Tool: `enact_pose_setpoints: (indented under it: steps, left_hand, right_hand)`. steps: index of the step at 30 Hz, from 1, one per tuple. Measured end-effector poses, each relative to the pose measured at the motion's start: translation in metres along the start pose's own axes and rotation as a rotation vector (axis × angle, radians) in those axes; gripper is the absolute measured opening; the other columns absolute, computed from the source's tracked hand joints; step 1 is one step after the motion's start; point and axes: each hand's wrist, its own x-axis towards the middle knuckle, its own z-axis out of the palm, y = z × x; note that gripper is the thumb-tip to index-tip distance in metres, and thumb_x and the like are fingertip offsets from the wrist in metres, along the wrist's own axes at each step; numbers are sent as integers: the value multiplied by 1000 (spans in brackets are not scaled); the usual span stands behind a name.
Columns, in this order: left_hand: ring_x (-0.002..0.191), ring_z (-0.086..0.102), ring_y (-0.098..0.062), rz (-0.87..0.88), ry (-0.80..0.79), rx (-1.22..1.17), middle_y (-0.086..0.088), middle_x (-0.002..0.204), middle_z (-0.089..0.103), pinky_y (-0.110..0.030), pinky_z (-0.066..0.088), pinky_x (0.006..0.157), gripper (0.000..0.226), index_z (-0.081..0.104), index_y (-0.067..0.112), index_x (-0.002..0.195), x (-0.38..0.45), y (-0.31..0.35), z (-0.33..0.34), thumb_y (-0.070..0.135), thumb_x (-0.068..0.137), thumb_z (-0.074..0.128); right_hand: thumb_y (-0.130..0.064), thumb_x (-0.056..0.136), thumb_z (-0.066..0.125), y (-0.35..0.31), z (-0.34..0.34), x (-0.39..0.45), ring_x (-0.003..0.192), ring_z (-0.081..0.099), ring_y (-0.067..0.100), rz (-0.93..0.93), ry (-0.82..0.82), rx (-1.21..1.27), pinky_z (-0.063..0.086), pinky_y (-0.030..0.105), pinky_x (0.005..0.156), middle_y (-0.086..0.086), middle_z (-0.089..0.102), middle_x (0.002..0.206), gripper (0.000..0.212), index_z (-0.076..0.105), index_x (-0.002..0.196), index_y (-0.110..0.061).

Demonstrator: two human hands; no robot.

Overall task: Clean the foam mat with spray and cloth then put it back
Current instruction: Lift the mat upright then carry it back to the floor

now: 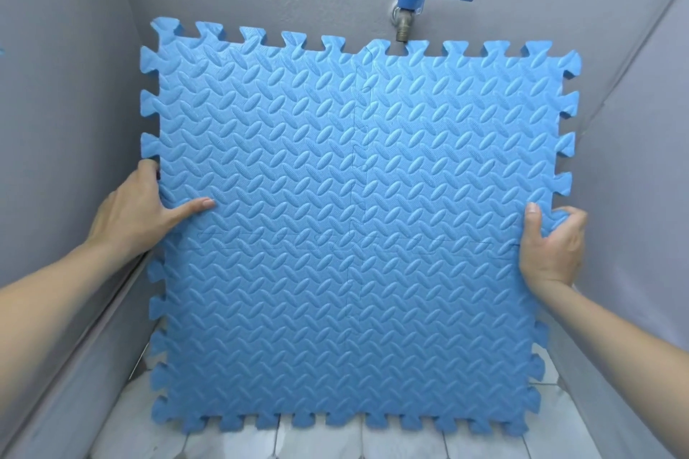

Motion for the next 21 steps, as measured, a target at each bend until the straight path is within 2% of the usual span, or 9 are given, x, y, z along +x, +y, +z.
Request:
enact_pose_setpoints:
  steps: [8, 13, 16, 21]
  left_hand:
    - [104, 58, -39, 21, 3, -5, -12, 117, 58, -47, 45, 74, 85, 38, 10, 113, -3, 6, -1, 73, 62, 66]
    - [103, 57, -40, 17, 18, -30, -12, 115, 58, -50, 45, 77, 82, 38, 12, 110, -5, 2, -1, 72, 61, 67]
    - [107, 56, -40, 50, 31, -52, -12, 118, 58, -52, 46, 81, 84, 38, 11, 113, -6, 4, -1, 70, 62, 68]
    - [107, 56, -40, 67, 32, -58, -13, 118, 58, -52, 45, 82, 84, 39, 8, 114, -12, 7, 1, 67, 63, 69]
  right_hand:
    - [-61, 84, 39, 10, -2, -3, 104, 54, 41, -6, 15, 4, 37, 42, 82, 27, 56, 117, 74, 44, 118, 5]
    - [-51, 91, 44, 14, -4, 2, 99, 54, 41, -21, 12, 19, 36, 42, 79, 28, 57, 113, 61, 44, 117, 5]
    - [-56, 88, 40, 26, -9, -4, 99, 53, 40, -21, -1, 21, 36, 42, 80, 28, 56, 113, 67, 43, 116, 5]
    - [-49, 92, 43, 35, -13, -4, 100, 55, 42, -33, 8, 17, 36, 43, 81, 30, 57, 112, 62, 44, 116, 8]
